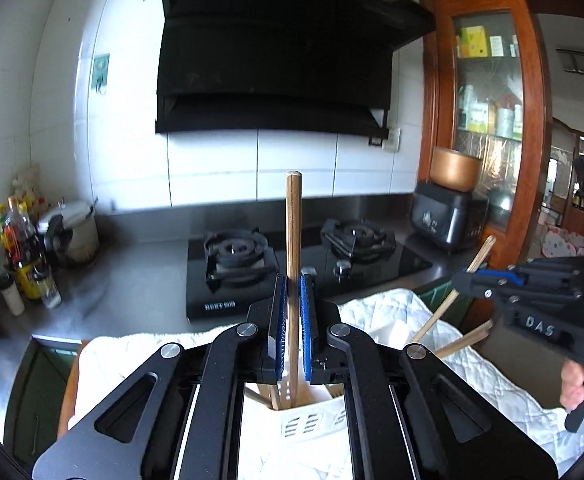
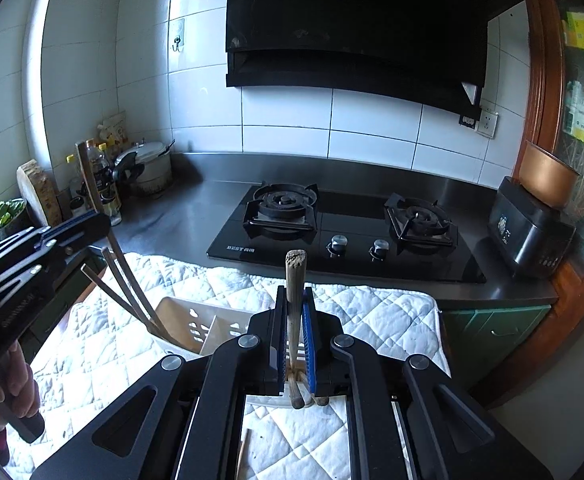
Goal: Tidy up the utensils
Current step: 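Lower the chopsticks into the holder and open both tools, then move both open tools back down to the remaining chopsticks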
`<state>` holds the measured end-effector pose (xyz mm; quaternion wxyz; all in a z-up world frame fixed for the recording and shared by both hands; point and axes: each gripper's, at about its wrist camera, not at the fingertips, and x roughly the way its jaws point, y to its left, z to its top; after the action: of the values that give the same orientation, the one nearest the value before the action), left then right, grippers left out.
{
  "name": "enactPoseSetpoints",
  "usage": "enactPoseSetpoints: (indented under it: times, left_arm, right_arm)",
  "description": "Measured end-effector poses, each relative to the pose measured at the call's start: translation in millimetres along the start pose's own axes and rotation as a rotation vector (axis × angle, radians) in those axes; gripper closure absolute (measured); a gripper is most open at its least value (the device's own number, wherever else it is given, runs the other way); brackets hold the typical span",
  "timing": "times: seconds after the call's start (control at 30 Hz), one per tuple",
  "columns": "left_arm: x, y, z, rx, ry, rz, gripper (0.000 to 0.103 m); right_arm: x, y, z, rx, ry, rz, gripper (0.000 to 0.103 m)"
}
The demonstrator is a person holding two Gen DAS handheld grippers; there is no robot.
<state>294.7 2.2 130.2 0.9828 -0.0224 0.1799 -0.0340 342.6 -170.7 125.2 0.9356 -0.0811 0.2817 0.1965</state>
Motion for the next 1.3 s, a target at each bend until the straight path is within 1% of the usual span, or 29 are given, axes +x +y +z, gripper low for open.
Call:
enactPoseSetpoints:
  times: [0.2, 0.37, 0.4, 0.5, 0.53, 0.63, 0.7, 0.73, 0.77, 0.8, 0.87, 0.9, 0.93, 0.97, 1.07, 1.17, 1.3]
  left_arm:
    - [13, 5, -15, -0.001, 0.051, -0.018, 0.098]
    - [16, 2, -19, 0.014, 0.066, -0.027, 0.096]
    - [16, 1, -19, 0.016, 0.066, -0.022, 0.095]
    - [14, -2, -18, 0.019, 0.065, -0.03, 0.095]
    - [12, -3, -17, 0.019, 0.064, -0.03, 0.094]
    - [3, -5, -14, 0.016, 0.054, -0.042, 0.094]
    - [-8, -7, -12, 0.015, 0.04, -0.051, 0.094]
    - [-14, -8, -11, 0.011, 0.031, -0.057, 0.094]
    - [-22, -8, -11, 0.008, 0.021, -0.07, 0.094]
    - [-29, -9, -11, 0.008, 0.014, -0.077, 0.094]
    - [-45, -12, -14, 0.009, -0.001, -0.09, 0.093]
    - [-54, -14, -17, 0.008, -0.003, -0.099, 0.09]
    - [-63, -15, -20, 0.005, -0.008, -0.103, 0.081]
    - [-72, -16, -24, 0.001, -0.013, -0.108, 0.074]
    - [-97, -19, -38, -0.009, -0.012, -0.121, 0.072]
    - [-120, -19, -55, -0.026, -0.004, -0.128, 0.071]
    - [-150, -21, -83, -0.054, 0.009, -0.118, 0.066]
  right_arm:
    - [7, 1, -4, 0.002, 0.022, 0.002, 0.096]
    - [8, 1, -5, 0.006, 0.032, 0.002, 0.096]
    - [8, 0, -5, 0.008, 0.03, 0.002, 0.096]
    - [2, -1, -3, 0.016, 0.018, 0.003, 0.094]
    - [-1, -1, -3, 0.017, 0.014, 0.004, 0.093]
    - [-17, -2, -2, 0.02, -0.017, -0.004, 0.083]
    - [-34, -2, -4, 0.021, -0.046, -0.009, 0.081]
    - [-42, -2, -5, 0.026, -0.058, -0.009, 0.076]
    - [-52, -2, -9, 0.035, -0.071, -0.004, 0.068]
    - [-62, -2, -13, 0.041, -0.084, 0.0, 0.065]
    - [-80, 1, -25, 0.036, -0.106, -0.009, 0.063]
    - [-87, 3, -32, 0.028, -0.109, -0.016, 0.061]
    - [-94, 6, -40, 0.021, -0.11, -0.024, 0.055]
    - [-100, 8, -48, 0.014, -0.112, -0.033, 0.049]
    - [-116, 16, -75, -0.013, -0.112, -0.057, 0.049]
    - [-127, 19, -100, -0.004, -0.103, -0.052, 0.045]
    - [-135, 25, -134, -0.023, -0.08, -0.07, 0.043]
